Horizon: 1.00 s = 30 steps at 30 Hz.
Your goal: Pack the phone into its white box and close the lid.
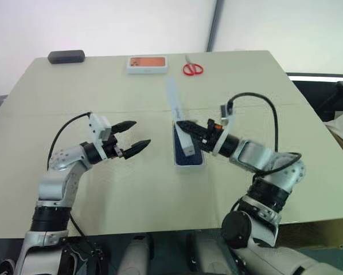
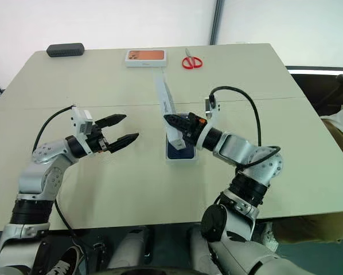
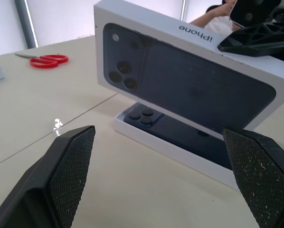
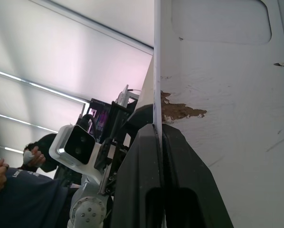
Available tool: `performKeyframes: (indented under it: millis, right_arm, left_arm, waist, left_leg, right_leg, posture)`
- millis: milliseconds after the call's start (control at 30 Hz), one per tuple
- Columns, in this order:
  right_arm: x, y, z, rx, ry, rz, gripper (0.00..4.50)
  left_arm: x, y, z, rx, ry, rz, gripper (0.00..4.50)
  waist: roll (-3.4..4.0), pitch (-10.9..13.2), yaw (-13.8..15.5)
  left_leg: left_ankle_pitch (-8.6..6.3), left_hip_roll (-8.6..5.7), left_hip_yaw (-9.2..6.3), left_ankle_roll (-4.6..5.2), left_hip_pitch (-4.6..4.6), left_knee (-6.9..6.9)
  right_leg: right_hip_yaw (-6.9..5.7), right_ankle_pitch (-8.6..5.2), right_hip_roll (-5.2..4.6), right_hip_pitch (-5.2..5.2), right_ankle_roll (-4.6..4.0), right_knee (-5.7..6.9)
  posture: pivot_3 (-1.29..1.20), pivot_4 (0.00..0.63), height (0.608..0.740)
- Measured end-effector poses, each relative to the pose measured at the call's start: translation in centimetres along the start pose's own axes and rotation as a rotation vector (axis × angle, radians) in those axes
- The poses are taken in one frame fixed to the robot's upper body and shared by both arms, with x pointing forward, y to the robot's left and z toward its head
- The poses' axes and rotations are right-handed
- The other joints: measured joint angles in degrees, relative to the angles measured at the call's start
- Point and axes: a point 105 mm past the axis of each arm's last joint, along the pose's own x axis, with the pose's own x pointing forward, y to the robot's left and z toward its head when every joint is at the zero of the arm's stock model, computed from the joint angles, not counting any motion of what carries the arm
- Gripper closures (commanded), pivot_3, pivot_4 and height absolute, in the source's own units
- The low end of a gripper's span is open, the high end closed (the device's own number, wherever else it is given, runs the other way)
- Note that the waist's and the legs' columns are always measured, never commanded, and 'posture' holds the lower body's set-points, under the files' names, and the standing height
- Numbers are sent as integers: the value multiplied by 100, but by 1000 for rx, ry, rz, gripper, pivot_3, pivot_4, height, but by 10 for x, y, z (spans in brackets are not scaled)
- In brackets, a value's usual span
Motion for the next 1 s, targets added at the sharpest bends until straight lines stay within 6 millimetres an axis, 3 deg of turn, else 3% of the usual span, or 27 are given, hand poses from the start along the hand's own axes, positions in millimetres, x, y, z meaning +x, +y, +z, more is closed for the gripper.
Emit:
performKeyframes:
  millis: [300, 533, 633, 867, 1000]
  right_arm:
    - [10, 14, -29, 21, 98, 79, 4415]
    - [24, 20, -35, 119, 74, 118, 4415]
    - [32, 16, -37, 172, 65, 106, 4500]
    - [35, -11, -52, 260, 57, 32, 4500]
    - [30, -21, -50, 233, 46, 5, 4500]
  left_arm:
    - [2, -8, -2, -13, -6, -8, 0]
    - [4, -9, 0, -26, -29, -8, 0]
    - [4, -9, 0, -37, -30, -9, 875]
    - [-2, -13, -13, -89, -4, 5, 4380]
    - [4, -17, -21, -68, 1, 40, 4451]
  waist:
    - [1, -1, 10]
    - [1, -1, 3]
    - [1, -1, 5]
    - [1, 0, 13]
    - [0, -1, 27]
  left_leg:
    - [0, 8, 3, 0, 0, -1]
    - [0, 16, 4, 0, 0, -1]
    - [0, 16, 4, 0, 0, -1]
    - [0, 18, 5, 0, -1, -2]
    - [0, 16, 6, 0, 0, -1]
  right_leg:
    - [0, 0, 6, 2, 0, -3]
    - [0, 0, 13, 1, -1, -4]
    - [0, 0, 14, 1, -1, -4]
    - [0, 0, 14, 1, -1, -8]
    - [1, -1, 13, 5, -1, -11]
  posture:
    - [0, 150, 740]
    - [0, 150, 740]
    - [0, 150, 740]
    - [0, 150, 740]
    - [0, 150, 740]
